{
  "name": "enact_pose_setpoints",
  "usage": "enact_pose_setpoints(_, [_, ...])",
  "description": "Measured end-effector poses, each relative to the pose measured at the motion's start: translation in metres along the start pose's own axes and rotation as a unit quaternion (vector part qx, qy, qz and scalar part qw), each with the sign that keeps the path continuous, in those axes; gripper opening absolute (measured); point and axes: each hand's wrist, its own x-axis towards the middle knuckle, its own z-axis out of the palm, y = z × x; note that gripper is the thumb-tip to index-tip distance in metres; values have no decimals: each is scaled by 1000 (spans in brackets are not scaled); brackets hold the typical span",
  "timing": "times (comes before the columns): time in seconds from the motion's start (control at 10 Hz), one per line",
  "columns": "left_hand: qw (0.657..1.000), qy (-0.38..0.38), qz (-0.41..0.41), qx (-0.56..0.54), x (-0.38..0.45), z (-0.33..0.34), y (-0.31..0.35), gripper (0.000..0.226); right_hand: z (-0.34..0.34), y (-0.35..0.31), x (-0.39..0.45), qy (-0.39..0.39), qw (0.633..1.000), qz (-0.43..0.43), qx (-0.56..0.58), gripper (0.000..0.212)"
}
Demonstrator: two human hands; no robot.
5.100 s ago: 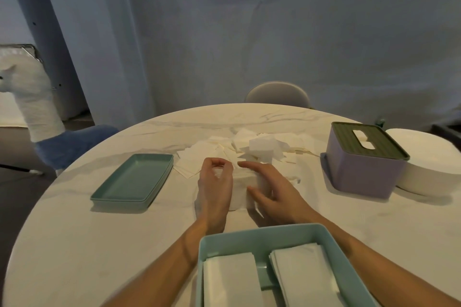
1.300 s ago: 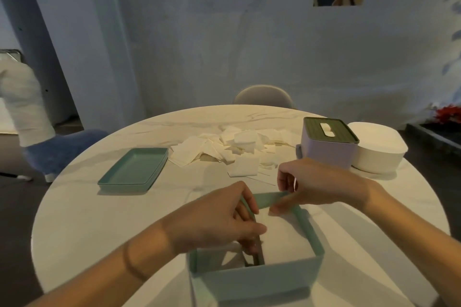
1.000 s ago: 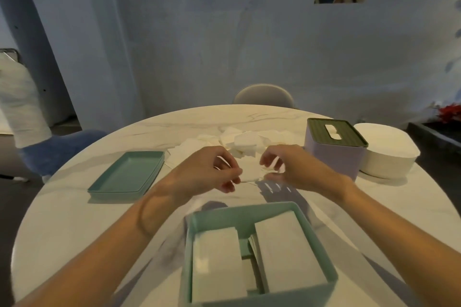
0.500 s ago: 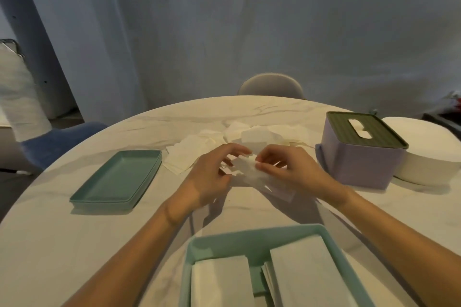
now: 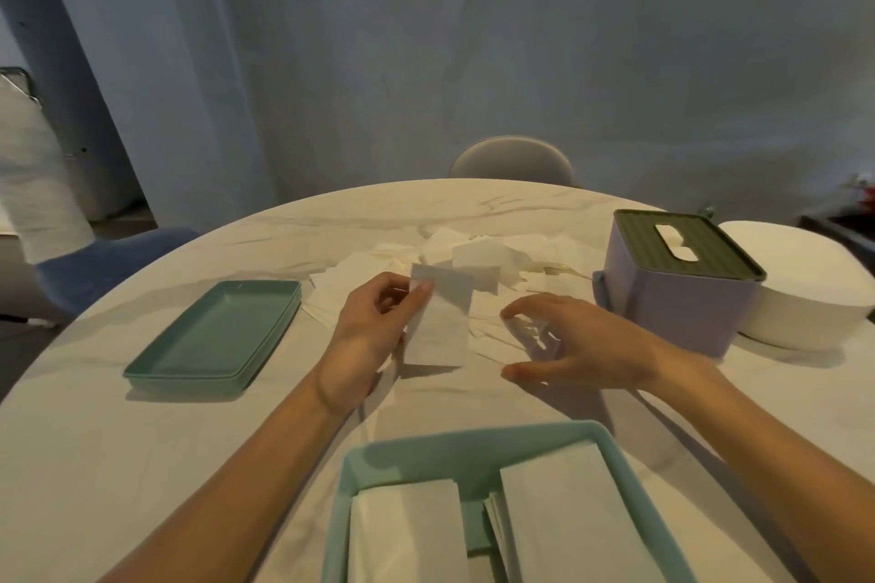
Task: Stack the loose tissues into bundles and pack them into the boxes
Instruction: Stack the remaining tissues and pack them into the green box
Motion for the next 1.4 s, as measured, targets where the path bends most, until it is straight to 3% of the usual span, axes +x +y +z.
enact_pose_setpoints(0.1, [999,30,-13,-32,-1,-1,-1,58,1,-5,1,51,997,-9,-56,49])
enact_pose_setpoints(0.2, [992,22,-55,-115,-4,-6,1,58,7,-15,4,120,982,-24,-144,35])
enact_pose_setpoints(0.3, [958,12,-151,-245,0,-7,3,49,16,-14,7,172,969,-50,-168,28])
enact_pose_setpoints(0.4, [905,8,-207,-371,5,-5,3,53,17,-5,9,222,965,-59,-125,18])
enact_pose_setpoints(0.6, [928,-23,-177,-327,3,-5,4,24,-2,-11,4,288,944,-15,160,10])
enact_pose_setpoints(0.7, [917,-36,-200,-345,4,-6,4,30,-15,-14,1,253,918,-1,306,10])
enact_pose_setpoints(0.8, [914,-52,-204,-347,1,-5,3,27,-20,-18,-1,218,880,-29,420,24])
enact_pose_setpoints(0.9, [909,-85,-192,-360,-6,-1,1,29,-27,-28,-5,184,827,-30,530,29])
enact_pose_setpoints(1.0, [881,-82,-261,-386,0,12,2,33,-32,-37,-12,83,819,-53,565,52])
enact_pose_setpoints(1.1, [872,-131,-273,-384,-6,31,12,38,-27,-45,-12,76,836,-65,540,48])
enact_pose_setpoints(1.2, [807,-220,-275,-474,-28,49,26,30,-15,-54,-11,120,887,-67,441,38])
enact_pose_setpoints(1.3, [814,-196,-244,-489,-31,52,18,57,-6,-58,-7,188,920,-29,343,32])
enact_pose_setpoints(1.4, [829,-172,-244,-472,-28,49,14,62,-1,-55,-5,244,907,-29,341,27])
